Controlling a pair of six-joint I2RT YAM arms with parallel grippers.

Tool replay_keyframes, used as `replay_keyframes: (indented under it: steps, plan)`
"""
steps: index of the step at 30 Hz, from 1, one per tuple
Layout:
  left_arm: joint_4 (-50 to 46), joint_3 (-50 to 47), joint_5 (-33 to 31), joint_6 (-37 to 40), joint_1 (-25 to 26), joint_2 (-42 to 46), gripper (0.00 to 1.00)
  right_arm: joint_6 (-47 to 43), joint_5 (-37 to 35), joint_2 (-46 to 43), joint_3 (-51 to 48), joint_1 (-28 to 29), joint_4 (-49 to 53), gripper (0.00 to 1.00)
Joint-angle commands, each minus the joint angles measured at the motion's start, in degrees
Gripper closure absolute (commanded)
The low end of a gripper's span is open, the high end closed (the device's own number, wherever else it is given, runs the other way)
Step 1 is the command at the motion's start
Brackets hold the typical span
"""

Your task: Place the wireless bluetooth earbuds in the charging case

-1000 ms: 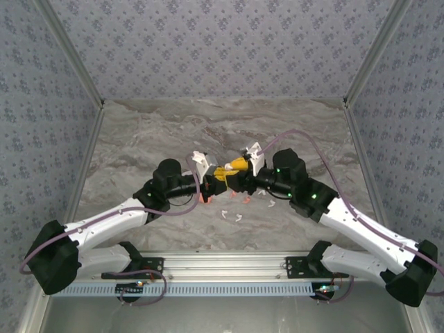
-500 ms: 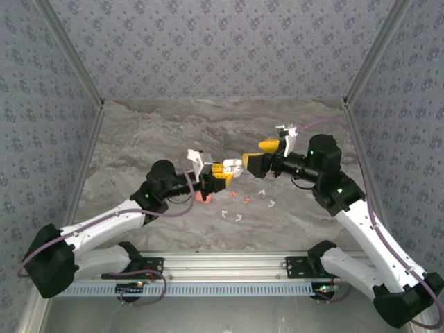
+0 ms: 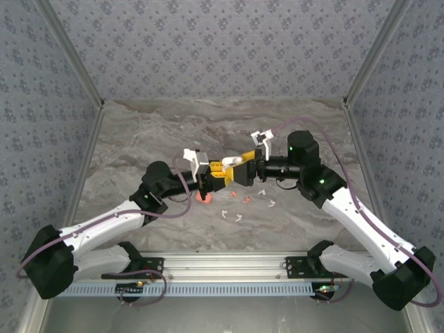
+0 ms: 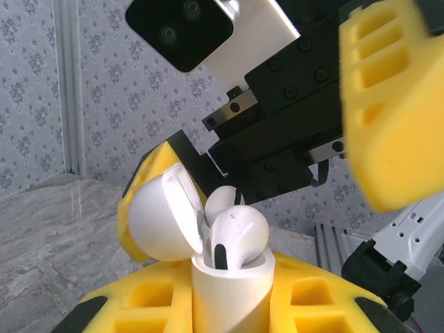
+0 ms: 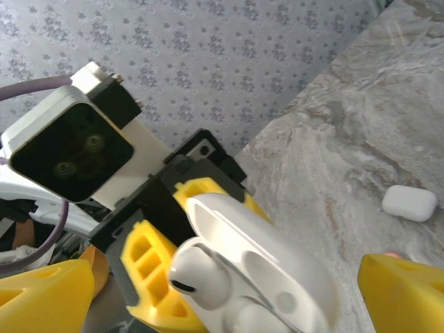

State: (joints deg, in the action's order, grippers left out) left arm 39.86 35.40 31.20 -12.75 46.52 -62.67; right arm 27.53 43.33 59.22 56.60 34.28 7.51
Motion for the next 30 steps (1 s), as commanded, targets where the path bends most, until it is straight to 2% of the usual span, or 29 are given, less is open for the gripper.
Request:
replay_keyframes:
  steps: [1, 17, 20, 24, 26, 28, 30]
  plan:
    - [1.36, 1.08, 0.89, 0.07, 0.32, 0.73, 1.0, -1.68, 1.69, -0.78, 3.54, 1.17, 0.32, 0.0]
    - [-2.39, 1.21, -0.3, 1.94, 0.32, 1.0, 1.0, -6.33, -3.06, -4.7, 3.41, 2.84, 5.89, 0.0]
    - [-3.08, 1.35, -0.47, 2.09, 0.3, 0.98, 1.0, -8.17, -8.32, -4.68, 5.0, 2.78, 9.78, 0.0]
    - [-5.56, 1.4, -3.0, 2.33, 0.26, 1.38, 1.0, -10.73, -23.74, -6.29, 7.54, 2.48, 16.36, 0.0]
    - [-7.54, 1.34, -5.88, 2.55, 0.24, 1.55, 1.0, -10.77, -29.24, -8.21, 6.77, 1.62, 16.86, 0.0]
    - [-10.45, 1.6, -9.51, 2.6, -0.45, 1.51, 1.0, -9.04, -32.53, -10.8, 4.38, -0.25, 15.51, 0.0]
    - [-14.34, 2.77, -11.01, 0.9, -3.51, 0.63, 1.0, -5.79, -33.13, -13.36, 0.73, -3.5, 13.81, 0.0]
